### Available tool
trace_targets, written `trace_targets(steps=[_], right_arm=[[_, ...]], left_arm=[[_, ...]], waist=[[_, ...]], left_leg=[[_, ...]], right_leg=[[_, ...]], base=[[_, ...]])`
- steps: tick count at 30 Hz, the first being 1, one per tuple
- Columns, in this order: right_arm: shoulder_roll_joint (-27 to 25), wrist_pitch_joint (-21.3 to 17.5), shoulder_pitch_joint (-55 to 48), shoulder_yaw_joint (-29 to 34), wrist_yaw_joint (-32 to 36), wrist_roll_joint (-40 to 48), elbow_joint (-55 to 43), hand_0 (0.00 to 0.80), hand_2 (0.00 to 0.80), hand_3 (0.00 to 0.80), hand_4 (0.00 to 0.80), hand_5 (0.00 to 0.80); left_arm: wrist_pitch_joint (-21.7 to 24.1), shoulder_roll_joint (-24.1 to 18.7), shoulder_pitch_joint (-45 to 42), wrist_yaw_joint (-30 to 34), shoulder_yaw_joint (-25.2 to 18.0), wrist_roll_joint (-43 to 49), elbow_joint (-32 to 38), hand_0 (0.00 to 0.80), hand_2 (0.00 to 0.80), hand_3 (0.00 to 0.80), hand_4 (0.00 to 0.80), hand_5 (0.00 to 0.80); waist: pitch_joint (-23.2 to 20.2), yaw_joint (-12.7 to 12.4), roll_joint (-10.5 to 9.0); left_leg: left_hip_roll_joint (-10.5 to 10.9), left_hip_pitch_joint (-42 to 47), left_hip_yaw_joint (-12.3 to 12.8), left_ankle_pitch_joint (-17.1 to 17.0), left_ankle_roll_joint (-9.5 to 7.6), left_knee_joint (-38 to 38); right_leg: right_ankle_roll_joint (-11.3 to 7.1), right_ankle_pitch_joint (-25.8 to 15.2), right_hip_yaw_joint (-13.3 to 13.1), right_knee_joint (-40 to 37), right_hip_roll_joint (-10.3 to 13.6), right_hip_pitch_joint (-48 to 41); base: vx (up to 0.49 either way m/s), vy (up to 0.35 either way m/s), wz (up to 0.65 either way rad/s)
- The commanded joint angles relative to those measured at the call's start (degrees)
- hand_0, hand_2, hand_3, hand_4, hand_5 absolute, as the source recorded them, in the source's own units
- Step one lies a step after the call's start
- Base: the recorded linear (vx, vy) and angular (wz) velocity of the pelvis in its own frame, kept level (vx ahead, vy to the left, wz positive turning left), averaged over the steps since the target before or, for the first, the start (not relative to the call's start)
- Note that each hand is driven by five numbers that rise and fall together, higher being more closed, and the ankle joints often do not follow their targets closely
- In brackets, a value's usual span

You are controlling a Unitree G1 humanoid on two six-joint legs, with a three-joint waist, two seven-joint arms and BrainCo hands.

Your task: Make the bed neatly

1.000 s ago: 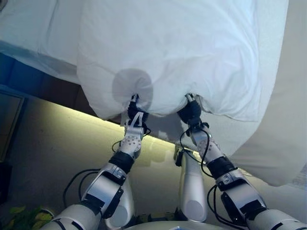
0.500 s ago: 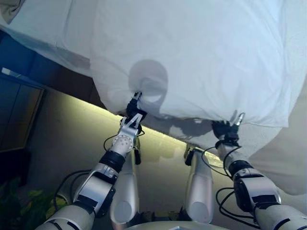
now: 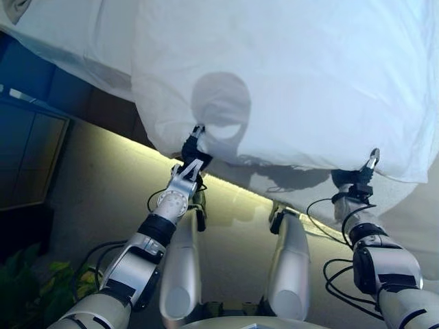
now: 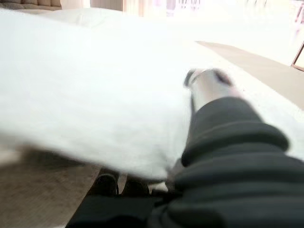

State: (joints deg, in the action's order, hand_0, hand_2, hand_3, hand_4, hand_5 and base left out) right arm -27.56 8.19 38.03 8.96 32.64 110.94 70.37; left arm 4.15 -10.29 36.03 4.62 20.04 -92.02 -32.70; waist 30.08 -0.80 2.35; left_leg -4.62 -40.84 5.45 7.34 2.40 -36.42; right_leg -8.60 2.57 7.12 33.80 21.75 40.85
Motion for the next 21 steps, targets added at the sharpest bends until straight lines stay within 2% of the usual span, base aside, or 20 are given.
trace_targets(steps=[1,6,10,15,17,19,21], right_arm=[[-4.2,0.2,0.5,3.6,2.4,2.1,-0.2,0.8,0.8,0.8,0.8,0.8],[-3.1,1.0,-2.1,3.0,3.0,0.4,-0.2,0.8,0.8,0.8,0.8,0.8],[-0.3,1.7,-4.5,2.1,4.3,-1.3,-1.5,0.8,0.8,0.8,0.8,0.8],[2.6,0.2,-4.1,-0.9,3.4,-5.6,-3.9,0.8,0.8,0.8,0.8,0.8],[3.6,0.1,-3.4,-1.9,1.7,-7.7,-4.5,0.8,0.8,0.8,0.8,0.8],[5.8,-0.1,-3.9,-3.1,0.8,-8.9,-5.8,0.8,0.8,0.8,0.8,0.8],[8.6,-0.3,-5.1,-5.1,-0.7,-8.3,-8.3,0.8,0.8,0.8,0.8,0.8]], left_arm=[[0.7,-1.5,1.1,3.8,-0.5,-2.1,4.9,0.8,0.8,0.8,0.8,0.8],[0.7,-1.5,-0.2,3.6,-0.8,-2.2,4.2,0.8,0.8,0.8,0.8,0.8],[0.5,-0.4,-0.9,2.7,-1.6,0.8,1.7,0.8,0.8,0.8,0.8,0.8],[0.7,1.8,0.9,1.6,-2.8,3.7,-4.2,0.8,0.8,0.8,0.8,0.8],[0.6,2.3,1.6,0.3,-3.8,4.2,-6.5,0.8,0.8,0.8,0.8,0.8],[0.9,2.2,1.7,-1.5,-4.4,5.8,-7.9,0.8,0.8,0.8,0.8,0.8],[1.0,1.0,1.9,-3.7,-5.0,8.2,-9.4,0.8,0.8,0.8,0.8,0.8]], waist=[[-1.6,-0.1,1.95],[-2.3,0.1,1.49],[-3.3,0.2,0.29],[-4.9,1.1,-0.24],[-6.0,1.6,0.18],[-6.8,1.9,0.5],[-7.2,1.4,0.94]], left_leg=[[-1.8,-1.5,-3.3,-3.0,3.8,-0.3],[-1.6,0.2,-3.5,-3.4,4.04,1.0],[-1.1,2.5,-3.8,-2.6,4.13,1.6],[0.5,4.9,-2.9,-0.1,3.35,0.6],[1.6,6.7,-2.0,0.7,2.82,1.2],[2.2,9.4,-0.2,0.3,2.12,3.6],[2.0,11.8,1.7,-1.5,0.69,7.1]], right_leg=[[-4.12,-7.6,-1.0,-4.8,2.3,-1.7],[-4.07,-7.7,-0.7,-6.5,2.1,-4.0],[-3.92,-8.7,-0.8,-9.0,2.5,-7.2],[-4.22,-11.7,-2.4,-13.3,5.1,-10.2],[-4.36,-13.7,-3.5,-15.9,6.3,-11.9],[-4.1,-14.7,-2.8,-16.8,6.4,-13.3],[-2.92,-11.5,-1.1,-11.9,4.4,-13.5]], base=[[0.0,0.0,0.0],[0.025,0.054,0.03],[0.049,0.091,0.03],[0.042,0.203,-0.03],[0.09,0.26,-0.06],[0.079,0.262,-0.13],[0.01,0.262,-0.22]])
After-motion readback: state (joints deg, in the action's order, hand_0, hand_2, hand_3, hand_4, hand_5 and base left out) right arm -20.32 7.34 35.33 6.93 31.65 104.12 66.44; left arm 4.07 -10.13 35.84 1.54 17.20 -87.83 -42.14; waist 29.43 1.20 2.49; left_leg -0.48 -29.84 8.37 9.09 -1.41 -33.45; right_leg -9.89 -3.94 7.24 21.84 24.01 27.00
